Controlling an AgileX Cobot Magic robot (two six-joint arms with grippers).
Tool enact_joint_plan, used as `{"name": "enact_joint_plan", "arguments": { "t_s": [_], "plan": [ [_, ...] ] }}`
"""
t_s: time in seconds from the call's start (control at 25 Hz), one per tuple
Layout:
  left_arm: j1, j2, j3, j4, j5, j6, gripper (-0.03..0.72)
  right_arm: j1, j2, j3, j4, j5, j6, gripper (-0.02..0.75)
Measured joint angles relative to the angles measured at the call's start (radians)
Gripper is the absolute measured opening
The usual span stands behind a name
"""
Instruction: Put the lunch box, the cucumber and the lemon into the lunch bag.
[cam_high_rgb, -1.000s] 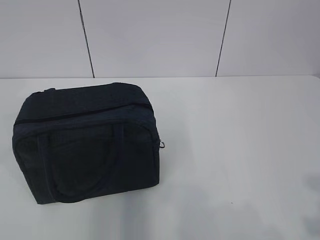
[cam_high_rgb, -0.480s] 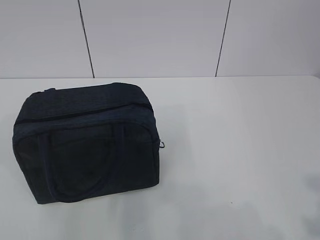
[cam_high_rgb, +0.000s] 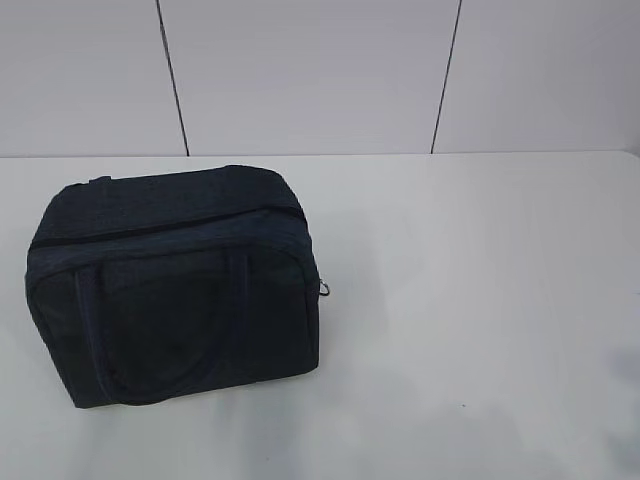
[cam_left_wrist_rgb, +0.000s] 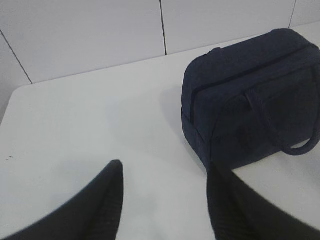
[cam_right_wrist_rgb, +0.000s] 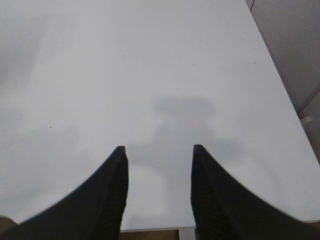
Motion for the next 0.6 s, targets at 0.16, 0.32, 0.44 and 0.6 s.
{"name": "enact_joint_plan", "arguments": {
  "t_s": [0.16, 0.32, 0.44, 0.6],
  "plan": [
    [-0.002, -0.026, 0.057, 0.000, 0.006, -0.002, 0.389, 0.000, 0.000, 0.000, 0.000, 0.000, 0.000, 0.326],
    [-0.002, -0.027, 0.098, -0.004, 0.012, -0.004, 0.386, 0.000, 0.000, 0.000, 0.000, 0.000, 0.000, 0.326],
    [-0.002, -0.027, 0.110, -0.006, 0.023, -0.005, 0.384, 0.000, 0.000, 0.000, 0.000, 0.000, 0.000, 0.326],
    [-0.002, -0.027, 0.124, -0.003, 0.040, -0.024, 0.381, 0.000, 0.000, 0.000, 0.000, 0.000, 0.000, 0.326]
  ]
}}
